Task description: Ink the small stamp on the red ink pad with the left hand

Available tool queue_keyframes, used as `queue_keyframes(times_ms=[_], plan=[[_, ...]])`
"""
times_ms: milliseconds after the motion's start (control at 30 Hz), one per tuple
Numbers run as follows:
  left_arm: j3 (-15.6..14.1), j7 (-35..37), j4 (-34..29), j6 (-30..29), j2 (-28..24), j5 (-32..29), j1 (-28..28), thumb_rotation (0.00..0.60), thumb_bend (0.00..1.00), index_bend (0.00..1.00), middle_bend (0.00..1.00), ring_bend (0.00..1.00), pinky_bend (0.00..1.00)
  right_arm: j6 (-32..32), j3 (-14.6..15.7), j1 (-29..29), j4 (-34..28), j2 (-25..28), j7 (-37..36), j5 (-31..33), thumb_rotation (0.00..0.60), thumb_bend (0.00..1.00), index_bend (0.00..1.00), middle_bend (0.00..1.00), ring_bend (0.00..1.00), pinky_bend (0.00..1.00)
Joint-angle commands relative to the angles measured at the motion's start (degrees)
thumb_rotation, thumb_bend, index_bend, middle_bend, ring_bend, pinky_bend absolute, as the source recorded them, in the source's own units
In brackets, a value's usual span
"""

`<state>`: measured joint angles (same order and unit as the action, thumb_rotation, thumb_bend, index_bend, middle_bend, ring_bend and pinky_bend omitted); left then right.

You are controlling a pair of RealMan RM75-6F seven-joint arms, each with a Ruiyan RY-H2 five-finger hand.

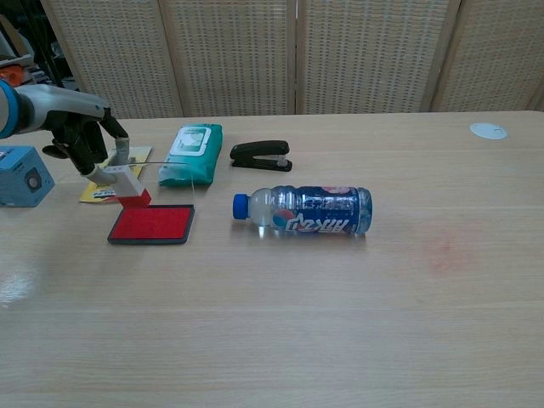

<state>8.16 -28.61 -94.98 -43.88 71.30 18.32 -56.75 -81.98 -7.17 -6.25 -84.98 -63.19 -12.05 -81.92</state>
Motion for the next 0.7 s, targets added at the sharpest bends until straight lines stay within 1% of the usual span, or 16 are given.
queue_keyframes(times_ms=[33, 200, 467, 700], plan=[[-1.7, -2.4, 3.1, -1.5, 3.2, -4.0, -2.7, 0.600, 0.48, 0.62, 0.97, 0.99, 0.90, 0.4, -0.1, -0.1, 0.2, 0.0, -0.4, 0.3, 0.600, 0.00, 0.00, 0.00, 0.00, 0.00], [-2.3, -2.5, 6.8, -0.6, 5.8, -6.5, -3.9, 0.600, 0.48, 0.62, 0.97, 0.99, 0.90, 0.9, -0.3, -0.3, 0.5, 0.0, -0.9, 0.9, 0.600, 0.00, 0.00, 0.00, 0.00, 0.00], [-3.4, -2.6, 11.3, 0.6, 8.7, -7.4, -4.6, 0.600, 0.48, 0.62, 0.97, 0.99, 0.90, 1.6, -0.4, -0.5, 0.9, -0.1, -1.0, 1.5, 0.600, 0.00, 0.00, 0.00, 0.00, 0.00], [-4.0, -3.0, 13.9, 1.3, 10.5, -8.4, -5.3, 0.600, 0.48, 0.62, 0.97, 0.99, 0.90, 2.1, -0.5, -0.7, 1.2, -0.3, -0.9, 2.0, 0.600, 0.00, 0.00, 0.00, 0.00, 0.00]])
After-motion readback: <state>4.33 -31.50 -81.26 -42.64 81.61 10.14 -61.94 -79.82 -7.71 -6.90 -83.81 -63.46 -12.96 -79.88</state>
